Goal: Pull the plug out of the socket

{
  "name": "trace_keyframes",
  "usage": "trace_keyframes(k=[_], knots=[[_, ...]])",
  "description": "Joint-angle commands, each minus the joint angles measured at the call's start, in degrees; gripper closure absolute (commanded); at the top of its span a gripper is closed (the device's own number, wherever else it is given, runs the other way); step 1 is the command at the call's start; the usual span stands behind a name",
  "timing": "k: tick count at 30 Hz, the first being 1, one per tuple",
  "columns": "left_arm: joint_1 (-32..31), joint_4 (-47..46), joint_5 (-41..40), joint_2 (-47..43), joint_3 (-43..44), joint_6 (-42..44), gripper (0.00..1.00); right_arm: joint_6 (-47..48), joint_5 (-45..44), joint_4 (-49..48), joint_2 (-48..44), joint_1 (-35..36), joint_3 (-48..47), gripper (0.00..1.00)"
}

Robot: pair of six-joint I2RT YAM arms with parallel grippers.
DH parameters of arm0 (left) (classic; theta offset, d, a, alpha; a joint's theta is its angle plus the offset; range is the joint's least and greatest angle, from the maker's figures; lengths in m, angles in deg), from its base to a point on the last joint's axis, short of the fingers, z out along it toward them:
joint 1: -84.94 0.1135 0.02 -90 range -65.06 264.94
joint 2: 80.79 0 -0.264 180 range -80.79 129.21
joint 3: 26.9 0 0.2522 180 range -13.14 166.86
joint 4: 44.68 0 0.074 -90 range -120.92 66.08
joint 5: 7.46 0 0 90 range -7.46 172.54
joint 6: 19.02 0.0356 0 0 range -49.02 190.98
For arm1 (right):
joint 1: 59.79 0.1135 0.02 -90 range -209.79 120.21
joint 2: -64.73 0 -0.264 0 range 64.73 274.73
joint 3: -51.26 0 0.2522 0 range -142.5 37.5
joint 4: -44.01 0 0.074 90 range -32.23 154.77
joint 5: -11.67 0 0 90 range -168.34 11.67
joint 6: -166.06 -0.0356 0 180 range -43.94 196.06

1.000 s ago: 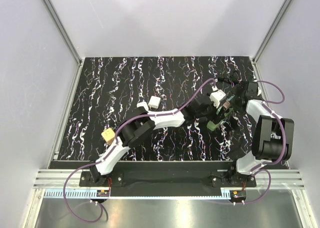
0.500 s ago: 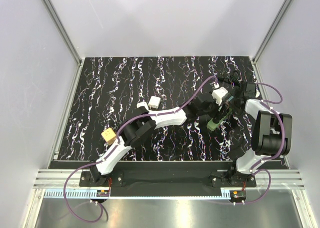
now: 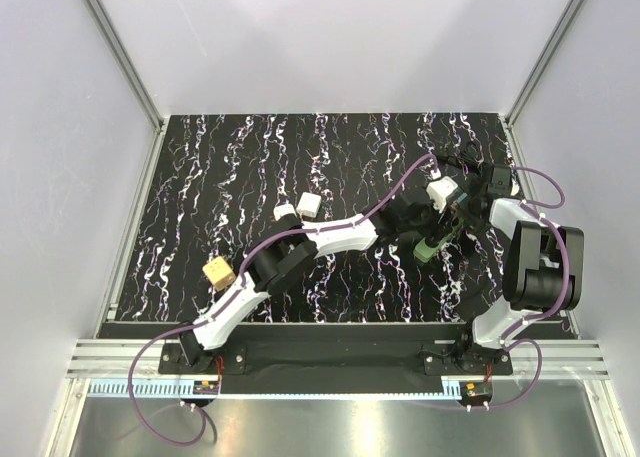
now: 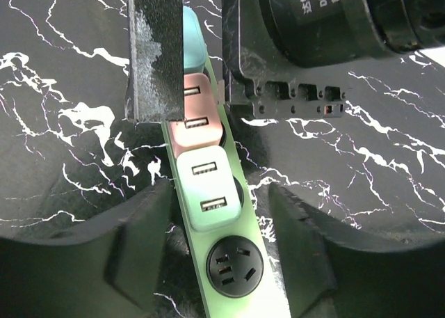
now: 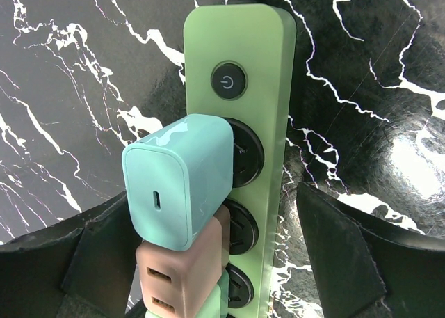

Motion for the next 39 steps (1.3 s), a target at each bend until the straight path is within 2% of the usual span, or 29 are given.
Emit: trace_keyframes(k=[1,3,7,14,15,17,22,24,39], knots=[[-0.3,-1.2,1.2,0.5,3.5,-0.6,0.42,-0.4,-0.6,-1.6,-0.2,-0.1,-0.7,0.09],[-0.3,-1.4,1.3,0.3,3.4,-0.7,0.46,-0.5,-0.6,-1.6,0.0,-0.1,-0.6,0.10],[-0.3,-1.6,1.2,0.0,3.0,-0.7,0.65,-0.6,-0.5,-1.4,0.1,-0.1,-0.5,0.12],[-0.3,-0.9,2.0,-0.5,2.8,0.5,0.81,0.1,-0.8,-1.0,0.2,-0.1,-1.0,0.15],[-0.3,-1.0,2.0,-0.6,2.7,0.7,0.83,0.3,-0.8,-0.8,0.4,-0.1,-1.3,0.22],[-0.3,-1.5,1.8,-1.2,1.8,0.9,0.89,0.5,-0.9,0.1,1.3,-0.1,-2.2,0.28],[-0.3,-4.1,2.3,-3.1,-1.1,1.4,0.95,1.0,-0.8,1.2,1.7,-0.1,-2.6,0.38],[-0.3,-5.3,2.4,-3.7,-2.1,1.7,0.99,1.2,-2.4,1.6,1.6,-0.1,-2.6,0.39],[-1.2,-13.6,6.5,-8.1,-8.1,4.4,1.00,2.8,-1.3,3.2,6.7,0.0,-5.7,0.36]])
